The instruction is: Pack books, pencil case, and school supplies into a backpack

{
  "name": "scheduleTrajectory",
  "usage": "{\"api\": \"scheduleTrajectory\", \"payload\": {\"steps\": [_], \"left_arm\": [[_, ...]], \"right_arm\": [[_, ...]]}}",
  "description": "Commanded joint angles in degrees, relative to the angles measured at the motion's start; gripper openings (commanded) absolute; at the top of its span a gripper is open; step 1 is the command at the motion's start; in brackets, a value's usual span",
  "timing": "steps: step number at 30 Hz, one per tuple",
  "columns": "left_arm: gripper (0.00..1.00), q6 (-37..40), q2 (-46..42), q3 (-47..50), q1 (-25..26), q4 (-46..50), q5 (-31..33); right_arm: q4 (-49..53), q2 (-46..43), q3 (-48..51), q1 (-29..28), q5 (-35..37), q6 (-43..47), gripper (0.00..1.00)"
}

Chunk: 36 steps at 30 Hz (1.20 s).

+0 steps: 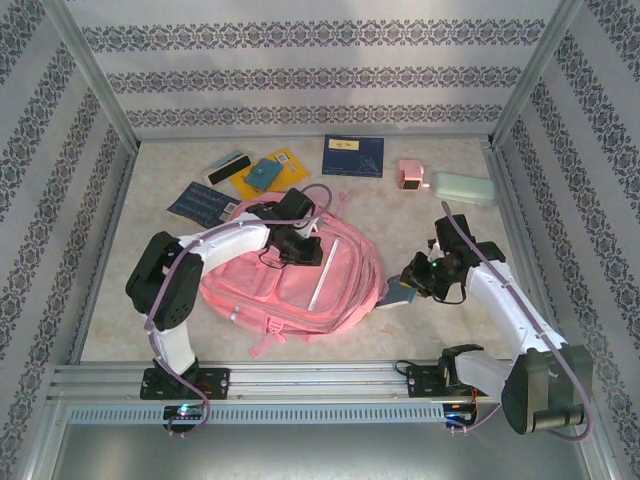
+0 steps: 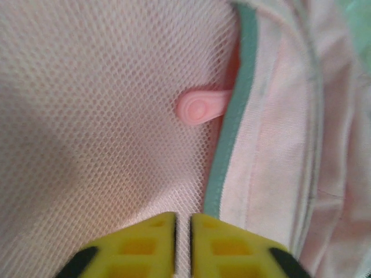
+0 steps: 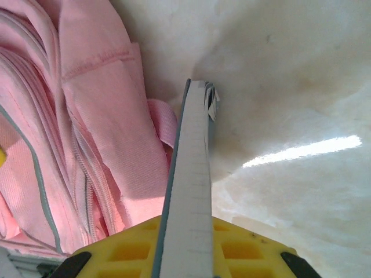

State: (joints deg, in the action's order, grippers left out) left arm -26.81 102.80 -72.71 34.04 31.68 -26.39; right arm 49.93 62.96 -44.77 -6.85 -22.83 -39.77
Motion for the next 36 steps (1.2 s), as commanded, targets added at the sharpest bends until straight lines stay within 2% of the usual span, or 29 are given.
{"api": "scheduleTrajectory", "payload": {"steps": [1, 5, 9, 12, 16, 20, 25, 27, 30, 33, 36], "left_arm": [[0.24, -1.94, -4.31, -0.68, -1.83, -0.24, -1.22], [0.46, -3.86, -8.06, -0.60, -2.53, -2.68, -3.55], [0.58, -7.06, -11.63, 0.45, -3.91, -6.26, -6.02], [0.69, -10.97, -13.72, 2.08, -5.77, -11.00, -9.81], [0.78, -19.89, -15.59, 6.87, -8.77, -24.05, -16.99], [0.79, -25.15, -16.16, 10.50, -9.97, -33.56, -21.81], [0.78, -31.65, -14.45, 13.55, -10.10, -45.68, -26.63], [0.78, -36.18, -13.18, 14.86, -10.09, -52.94, -28.63], [0.77, -46.90, -10.16, 16.57, -10.05, -68.63, -32.01], [0.74, -54.31, -7.33, 17.88, -10.10, -79.66, -32.24], [0.72, -56.49, -6.18, 18.39, -10.10, -82.73, -32.32]], "right_arm": [[5.35, -2.21, -5.73, -0.12, 4.68, 0.65, 0.00], [6.40, -2.04, -13.50, -4.68, 7.50, 0.67, 0.00], [5.03, 1.64, -22.27, -8.22, 5.61, 1.37, 0.01], [-3.02, 3.02, -25.01, -8.56, -3.65, -1.82, 0.00], [-15.65, 5.48, -25.71, -8.88, -14.77, -9.19, 0.00], [-20.53, 6.07, -25.94, -9.06, -17.16, -12.64, 0.00], [-35.89, 5.70, -19.81, -9.19, -24.64, -22.99, 0.00], [-38.21, 5.11, -18.01, -9.31, -25.08, -24.79, 0.00], [-40.75, 4.32, -15.89, -9.10, -25.61, -26.80, 0.00], [-43.48, 3.67, -14.20, -8.89, -25.68, -28.80, 0.00], [-46.75, 3.33, -12.87, -8.75, -26.03, -31.45, 0.00]]}}
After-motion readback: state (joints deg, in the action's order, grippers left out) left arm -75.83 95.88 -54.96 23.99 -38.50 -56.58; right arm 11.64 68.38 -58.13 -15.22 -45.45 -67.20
